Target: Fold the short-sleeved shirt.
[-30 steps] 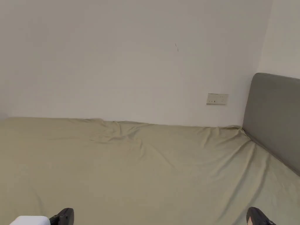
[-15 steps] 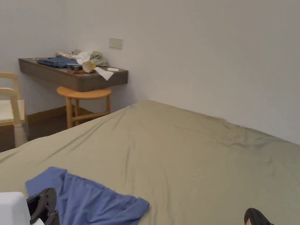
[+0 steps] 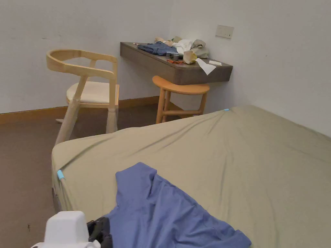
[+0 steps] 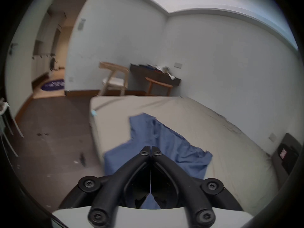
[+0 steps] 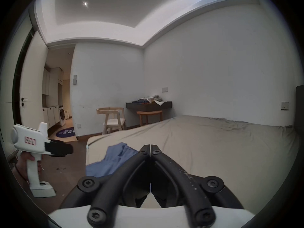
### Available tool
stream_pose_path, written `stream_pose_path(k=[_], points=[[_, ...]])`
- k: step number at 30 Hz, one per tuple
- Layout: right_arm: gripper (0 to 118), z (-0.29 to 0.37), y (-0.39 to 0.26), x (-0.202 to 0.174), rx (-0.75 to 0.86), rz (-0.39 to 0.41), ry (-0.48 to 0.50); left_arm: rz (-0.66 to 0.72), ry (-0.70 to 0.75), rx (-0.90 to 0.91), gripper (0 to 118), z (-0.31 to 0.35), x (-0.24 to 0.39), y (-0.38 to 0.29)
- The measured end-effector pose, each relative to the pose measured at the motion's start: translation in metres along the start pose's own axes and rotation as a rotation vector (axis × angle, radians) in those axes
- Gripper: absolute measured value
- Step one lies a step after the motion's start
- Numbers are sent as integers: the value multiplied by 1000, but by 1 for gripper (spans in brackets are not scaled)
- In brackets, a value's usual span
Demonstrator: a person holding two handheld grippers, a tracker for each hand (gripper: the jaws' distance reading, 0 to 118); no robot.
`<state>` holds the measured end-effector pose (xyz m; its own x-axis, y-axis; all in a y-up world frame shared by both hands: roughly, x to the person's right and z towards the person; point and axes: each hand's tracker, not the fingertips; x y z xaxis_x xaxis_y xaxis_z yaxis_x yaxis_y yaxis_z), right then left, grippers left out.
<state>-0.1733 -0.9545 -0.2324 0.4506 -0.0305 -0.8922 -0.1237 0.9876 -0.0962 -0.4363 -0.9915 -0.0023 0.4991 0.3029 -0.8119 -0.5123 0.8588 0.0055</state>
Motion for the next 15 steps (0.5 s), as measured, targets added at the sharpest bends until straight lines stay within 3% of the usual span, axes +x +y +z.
stream_pose_path(k=[4,5,7,8,13,14,15], points=[[1,-6,-9,15,-78,43,-96,78,-150,-25,4,-71,11,-21],[1,-7,-11,19,-101,55,-120,108,-142,-70,28,-91,14,-25],[1,-10,-13,27,-129,57,-134,118,-112,-148,93,-127,20,-32],[1,-10,-14,30,-136,55,-144,91,-109,-177,115,-141,25,-38],[1,-15,-18,43,-176,16,-181,-58,-29,-241,112,-198,44,-57],[1,-17,-19,44,-187,7,-183,-86,-6,-287,105,-211,48,-61],[1,-19,-20,45,-197,5,-187,-107,13,-337,89,-222,51,-64]])
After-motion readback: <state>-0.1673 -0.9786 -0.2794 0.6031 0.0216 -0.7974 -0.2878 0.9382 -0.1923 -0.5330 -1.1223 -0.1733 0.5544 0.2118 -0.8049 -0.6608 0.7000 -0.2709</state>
